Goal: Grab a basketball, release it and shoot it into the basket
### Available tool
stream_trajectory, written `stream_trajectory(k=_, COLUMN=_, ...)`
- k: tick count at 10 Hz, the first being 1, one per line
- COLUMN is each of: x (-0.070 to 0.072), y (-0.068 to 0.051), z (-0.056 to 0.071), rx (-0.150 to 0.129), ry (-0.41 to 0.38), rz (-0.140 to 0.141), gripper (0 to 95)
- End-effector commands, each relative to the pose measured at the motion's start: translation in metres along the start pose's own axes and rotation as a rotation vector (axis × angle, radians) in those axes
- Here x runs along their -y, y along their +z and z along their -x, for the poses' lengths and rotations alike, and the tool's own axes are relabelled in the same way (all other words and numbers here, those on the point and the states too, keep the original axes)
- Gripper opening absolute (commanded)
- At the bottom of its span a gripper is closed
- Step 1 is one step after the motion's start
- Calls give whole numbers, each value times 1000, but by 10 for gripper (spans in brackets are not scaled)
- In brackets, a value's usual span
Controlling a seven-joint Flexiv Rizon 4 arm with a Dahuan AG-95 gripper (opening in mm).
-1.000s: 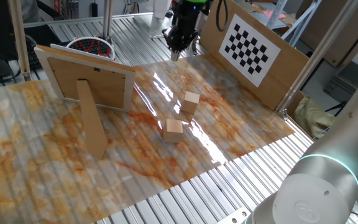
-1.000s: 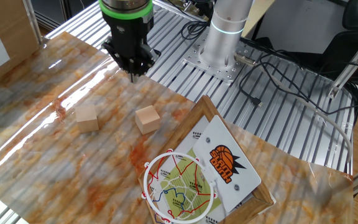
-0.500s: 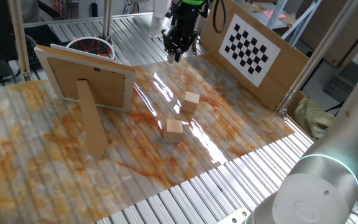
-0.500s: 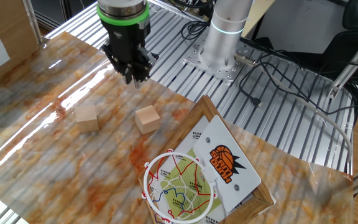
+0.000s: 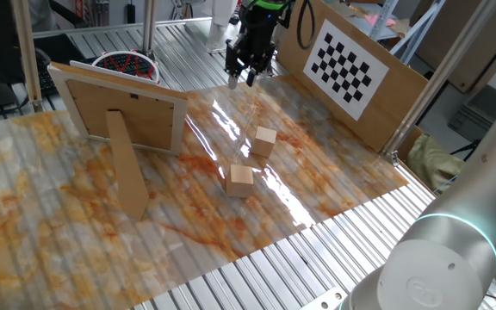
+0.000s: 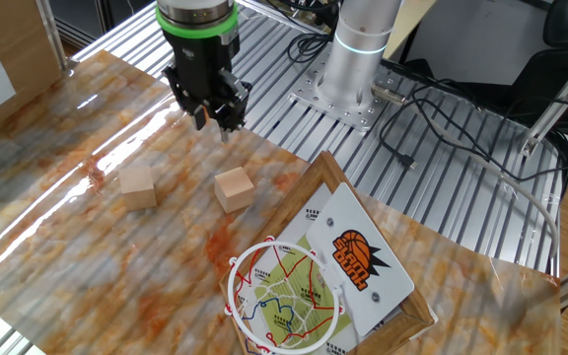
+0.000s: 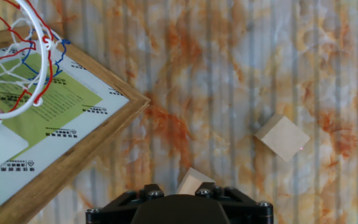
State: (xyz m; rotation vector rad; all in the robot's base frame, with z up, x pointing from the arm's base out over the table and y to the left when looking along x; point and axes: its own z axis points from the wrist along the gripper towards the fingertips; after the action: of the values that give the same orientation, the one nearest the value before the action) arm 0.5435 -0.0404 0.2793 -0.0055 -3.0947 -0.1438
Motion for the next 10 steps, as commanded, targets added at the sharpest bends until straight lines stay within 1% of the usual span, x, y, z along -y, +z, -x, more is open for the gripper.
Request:
stream_trajectory(k=1, x=-1, y=1, z=1, rx=-8, ry=19, rz=6, gripper=570)
stream_trajectory(k=5, x=-1, y=12, z=3, rx=-12, ry=29, rz=8, gripper=570)
stream_trajectory(k=6, x=-1, y=15, z=3, rx=-8, ry=26, rz=12, gripper=570)
stream_trajectory(k=8, x=-2, y=17, z=4, rx=-15, ry=38, rz=21, gripper=570)
stream_trajectory(k=9, x=-2, y=18, z=4, rx=-12, ry=-13, rz=31, gripper=380)
stream_trajectory(k=10, x=-3, y=18, z=3, rx=-16, ry=-71, rz=23, gripper=190)
